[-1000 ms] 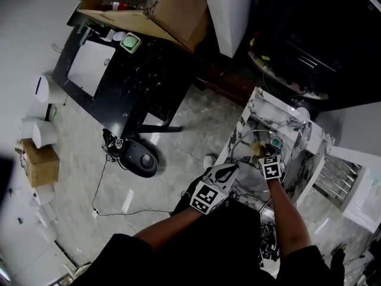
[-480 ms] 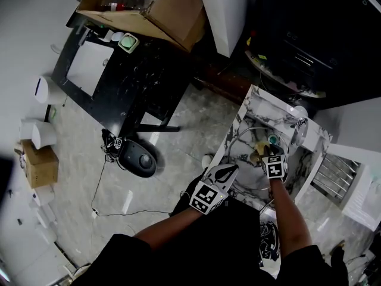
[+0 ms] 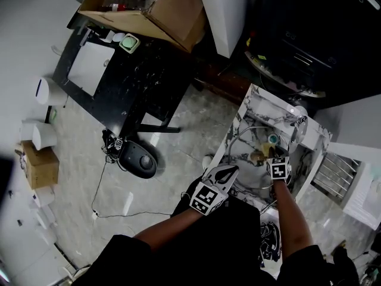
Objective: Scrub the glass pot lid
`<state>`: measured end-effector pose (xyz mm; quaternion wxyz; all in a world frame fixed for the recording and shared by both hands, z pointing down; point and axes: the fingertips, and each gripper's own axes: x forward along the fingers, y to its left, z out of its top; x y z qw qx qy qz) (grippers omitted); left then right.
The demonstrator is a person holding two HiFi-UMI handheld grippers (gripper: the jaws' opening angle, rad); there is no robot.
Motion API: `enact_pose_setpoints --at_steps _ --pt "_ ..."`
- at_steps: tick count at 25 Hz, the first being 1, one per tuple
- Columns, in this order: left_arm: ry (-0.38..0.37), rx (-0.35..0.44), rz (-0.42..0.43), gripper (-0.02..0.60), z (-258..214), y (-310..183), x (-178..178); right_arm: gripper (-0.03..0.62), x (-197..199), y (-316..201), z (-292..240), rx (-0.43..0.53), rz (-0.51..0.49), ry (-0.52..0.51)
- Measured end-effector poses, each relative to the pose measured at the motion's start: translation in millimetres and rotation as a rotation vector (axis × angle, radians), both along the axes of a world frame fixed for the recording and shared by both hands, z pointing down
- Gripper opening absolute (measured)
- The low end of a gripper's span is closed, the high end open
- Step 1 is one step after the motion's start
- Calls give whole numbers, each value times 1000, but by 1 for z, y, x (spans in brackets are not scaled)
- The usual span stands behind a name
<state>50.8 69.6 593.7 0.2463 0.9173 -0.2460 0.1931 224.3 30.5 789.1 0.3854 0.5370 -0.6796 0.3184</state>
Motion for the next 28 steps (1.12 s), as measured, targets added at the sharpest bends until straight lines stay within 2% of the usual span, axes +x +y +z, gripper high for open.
enact_pose_setpoints --at_steps 9,28 --pt "-15 -3 3 17 3 6 -2 61 11 11 0 -15 8 10" --pt "11 17 23 17 -7 6 -2 61 20 51 -3 -50 52 29"
